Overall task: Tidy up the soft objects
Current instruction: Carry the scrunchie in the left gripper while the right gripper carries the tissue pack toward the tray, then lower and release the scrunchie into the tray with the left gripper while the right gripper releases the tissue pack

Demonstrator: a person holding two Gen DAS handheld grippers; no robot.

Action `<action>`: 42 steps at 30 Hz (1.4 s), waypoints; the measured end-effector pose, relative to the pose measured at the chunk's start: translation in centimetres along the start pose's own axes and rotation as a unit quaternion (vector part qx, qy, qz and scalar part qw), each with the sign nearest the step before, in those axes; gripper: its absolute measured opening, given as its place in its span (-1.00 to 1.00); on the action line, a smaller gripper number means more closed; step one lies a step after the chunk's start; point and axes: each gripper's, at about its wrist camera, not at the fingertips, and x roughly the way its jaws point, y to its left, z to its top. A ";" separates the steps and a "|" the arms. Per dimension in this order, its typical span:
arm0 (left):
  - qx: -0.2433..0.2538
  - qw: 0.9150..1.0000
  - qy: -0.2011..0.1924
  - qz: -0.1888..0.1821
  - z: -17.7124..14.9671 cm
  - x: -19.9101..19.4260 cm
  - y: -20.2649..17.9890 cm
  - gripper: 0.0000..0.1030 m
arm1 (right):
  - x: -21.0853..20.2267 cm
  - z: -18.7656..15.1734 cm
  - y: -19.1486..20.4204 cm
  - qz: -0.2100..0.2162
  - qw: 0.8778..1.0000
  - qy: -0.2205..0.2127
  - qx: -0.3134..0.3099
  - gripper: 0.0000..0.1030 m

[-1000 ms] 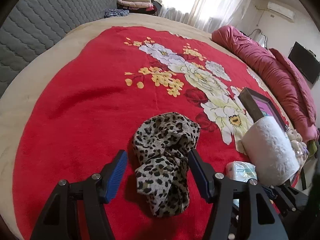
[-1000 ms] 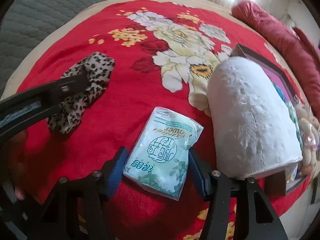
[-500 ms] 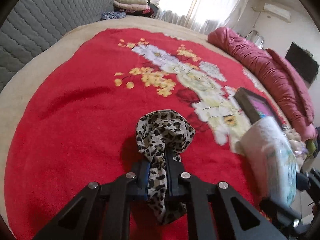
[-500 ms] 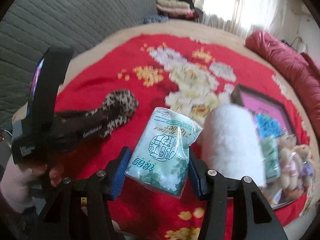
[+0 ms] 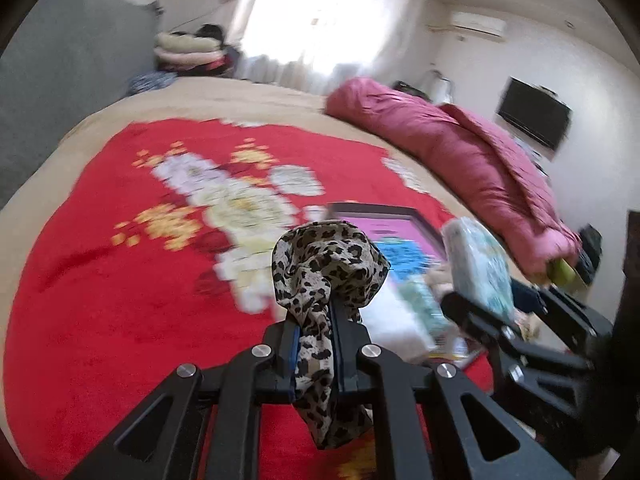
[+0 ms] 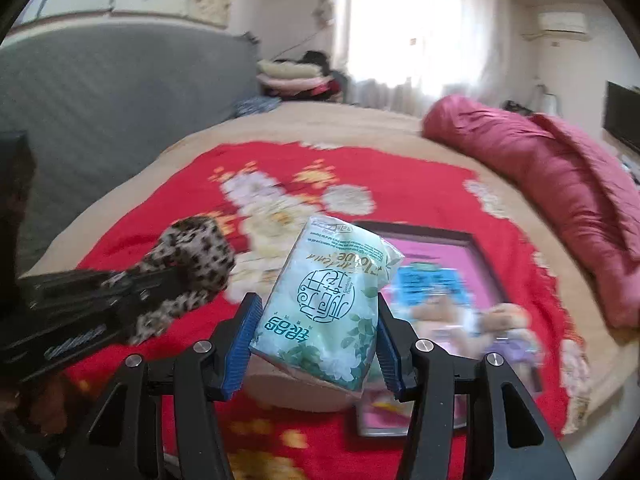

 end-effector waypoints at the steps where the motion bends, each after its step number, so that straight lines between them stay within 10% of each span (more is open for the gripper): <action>1: 0.007 1.000 0.001 -0.005 0.1 0.1 -1.0 -0.75 | -0.4 0.0 -1.2 -0.007 1.000 -0.004 0.007 0.08; 14: 0.081 0.995 0.035 -0.039 0.7 4.6 -12.5 -0.75 | -2.8 -1.5 -14.1 -0.077 0.992 -0.027 0.096 0.08; 42: 0.101 0.989 0.108 -0.028 0.3 13.3 -15.1 -0.73 | 5.7 -2.7 -16.1 -0.030 0.995 0.067 0.073 0.09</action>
